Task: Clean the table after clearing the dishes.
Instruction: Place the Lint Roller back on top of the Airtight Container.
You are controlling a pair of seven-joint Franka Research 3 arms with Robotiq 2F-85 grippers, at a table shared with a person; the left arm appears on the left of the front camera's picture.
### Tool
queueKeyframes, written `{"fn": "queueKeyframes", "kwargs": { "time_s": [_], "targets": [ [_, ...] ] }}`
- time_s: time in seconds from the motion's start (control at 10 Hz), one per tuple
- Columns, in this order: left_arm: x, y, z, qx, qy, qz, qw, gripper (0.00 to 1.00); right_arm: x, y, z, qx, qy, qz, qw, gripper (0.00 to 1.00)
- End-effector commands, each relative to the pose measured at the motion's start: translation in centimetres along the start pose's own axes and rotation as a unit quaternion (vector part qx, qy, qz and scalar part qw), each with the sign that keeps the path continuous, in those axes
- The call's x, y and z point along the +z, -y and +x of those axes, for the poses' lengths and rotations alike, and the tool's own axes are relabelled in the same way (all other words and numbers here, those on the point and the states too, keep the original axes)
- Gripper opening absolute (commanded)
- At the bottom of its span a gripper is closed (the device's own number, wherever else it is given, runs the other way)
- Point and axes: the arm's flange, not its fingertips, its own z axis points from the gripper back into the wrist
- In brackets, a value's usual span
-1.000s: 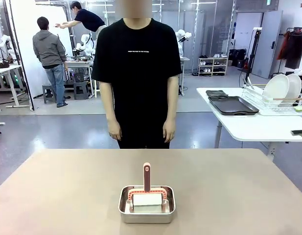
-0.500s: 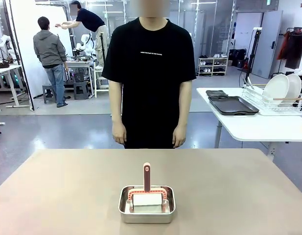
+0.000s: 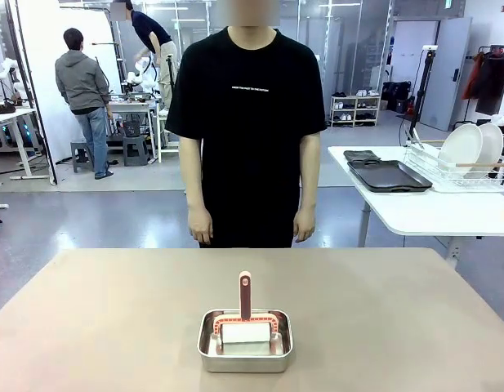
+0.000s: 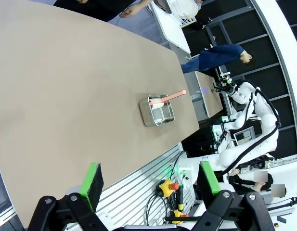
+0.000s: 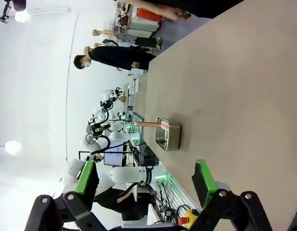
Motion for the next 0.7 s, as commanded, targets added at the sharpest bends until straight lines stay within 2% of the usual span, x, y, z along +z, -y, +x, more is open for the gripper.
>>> {"fn": "queueKeyframes", "kwargs": {
  "time_s": [0.0,0.6],
  "targets": [
    [0.24,0.10,-0.04,-0.006,0.008,-0.010,1.000,1.00,-0.10,-0.54,-0.35,0.004,0.001,0.002,1.000,1.00],
    [0.24,0.10,-0.04,-0.006,0.008,-0.010,1.000,1.00,-0.10,-0.54,-0.35,0.004,0.001,0.002,1.000,1.00]
  ]
}}
